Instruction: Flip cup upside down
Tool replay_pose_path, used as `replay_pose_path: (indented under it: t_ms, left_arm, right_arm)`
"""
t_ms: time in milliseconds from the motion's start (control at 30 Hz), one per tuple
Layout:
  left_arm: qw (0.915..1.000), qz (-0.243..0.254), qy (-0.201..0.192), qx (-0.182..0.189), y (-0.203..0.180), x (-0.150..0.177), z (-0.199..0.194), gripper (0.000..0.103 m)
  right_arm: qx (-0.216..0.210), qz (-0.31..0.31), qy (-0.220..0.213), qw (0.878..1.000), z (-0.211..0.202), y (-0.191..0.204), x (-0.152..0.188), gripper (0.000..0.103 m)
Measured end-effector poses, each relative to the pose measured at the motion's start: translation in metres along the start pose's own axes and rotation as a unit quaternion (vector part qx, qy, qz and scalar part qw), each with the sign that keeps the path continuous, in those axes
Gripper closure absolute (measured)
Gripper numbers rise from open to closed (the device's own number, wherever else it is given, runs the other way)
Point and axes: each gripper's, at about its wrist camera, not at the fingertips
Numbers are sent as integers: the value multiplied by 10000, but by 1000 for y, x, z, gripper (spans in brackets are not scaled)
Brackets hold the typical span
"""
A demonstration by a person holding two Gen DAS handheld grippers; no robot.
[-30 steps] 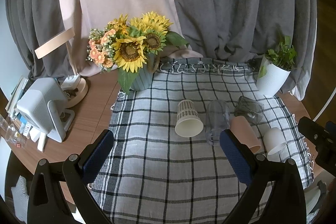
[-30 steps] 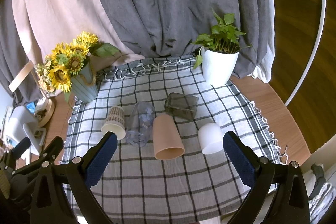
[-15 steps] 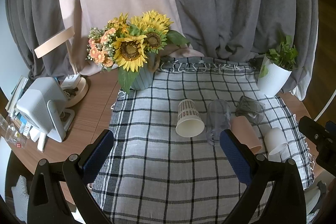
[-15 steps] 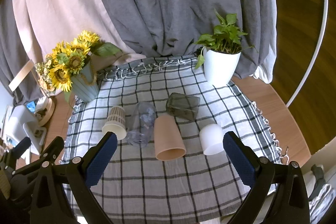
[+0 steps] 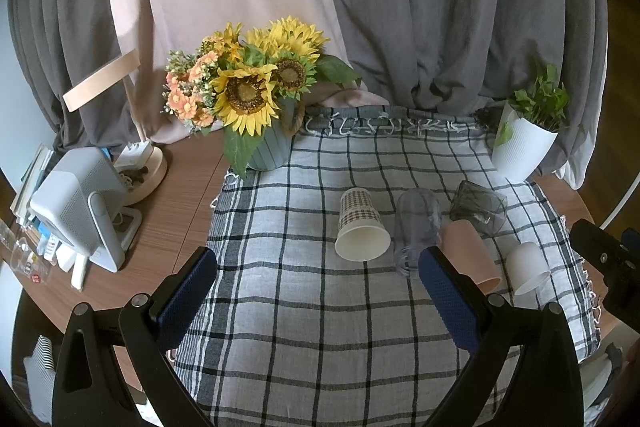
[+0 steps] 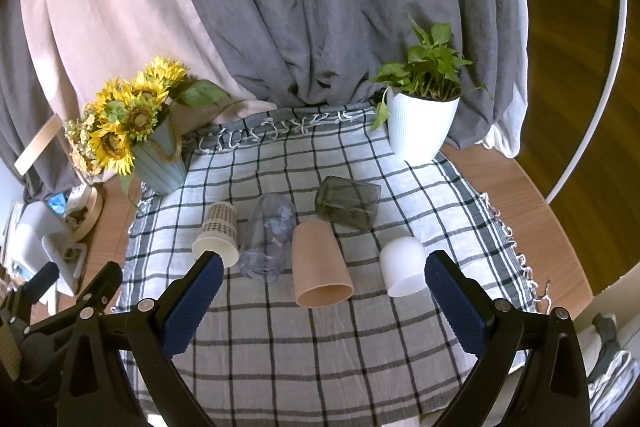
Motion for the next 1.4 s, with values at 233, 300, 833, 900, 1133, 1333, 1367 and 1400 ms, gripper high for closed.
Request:
replay_pose_path:
  t_ms: [233, 300, 833, 900, 1133, 1333, 1367, 1400]
  left_arm:
    - [10000, -1, 7, 3, 0, 0, 1, 0]
    - [10000, -6, 18, 2, 1, 0, 2, 0]
    - [9973, -249, 318, -608, 44, 2, 34, 0]
    - [9964, -309, 330, -718, 51, -2, 40, 0]
    - [9910, -701, 349, -1085, 81, -18, 66, 0]
    - [9863, -905, 390, -1327, 96, -26, 89, 0]
    - [9853, -927, 421, -1370, 98, -27, 94, 0]
    - [9851, -939, 446, -1372, 99, -27, 98, 0]
  right_arm:
    - [15, -5, 9, 10000, -1, -2, -2, 2]
    - [5, -11, 19, 10000, 5, 2, 0, 2]
    - [-759, -545, 495, 9944, 49, 47, -20, 2]
    - [-979, -683, 637, 9908, 61, 61, -27, 2]
    - [-1513, -1074, 1280, 9743, 124, 109, -58, 8]
    - [-1701, -1187, 2002, 9576, 182, 141, -65, 17]
    - [-1700, -1178, 2112, 9553, 189, 143, -65, 18]
    - [-1720, -1178, 2250, 9518, 199, 147, -64, 19]
Point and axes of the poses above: each gripper's, at about its wrist camera, not at the fingertips, and z roughly the way its jaws point, y to its left, x to its underside, and after that the axes turned 2 degrees about -z, right-handed
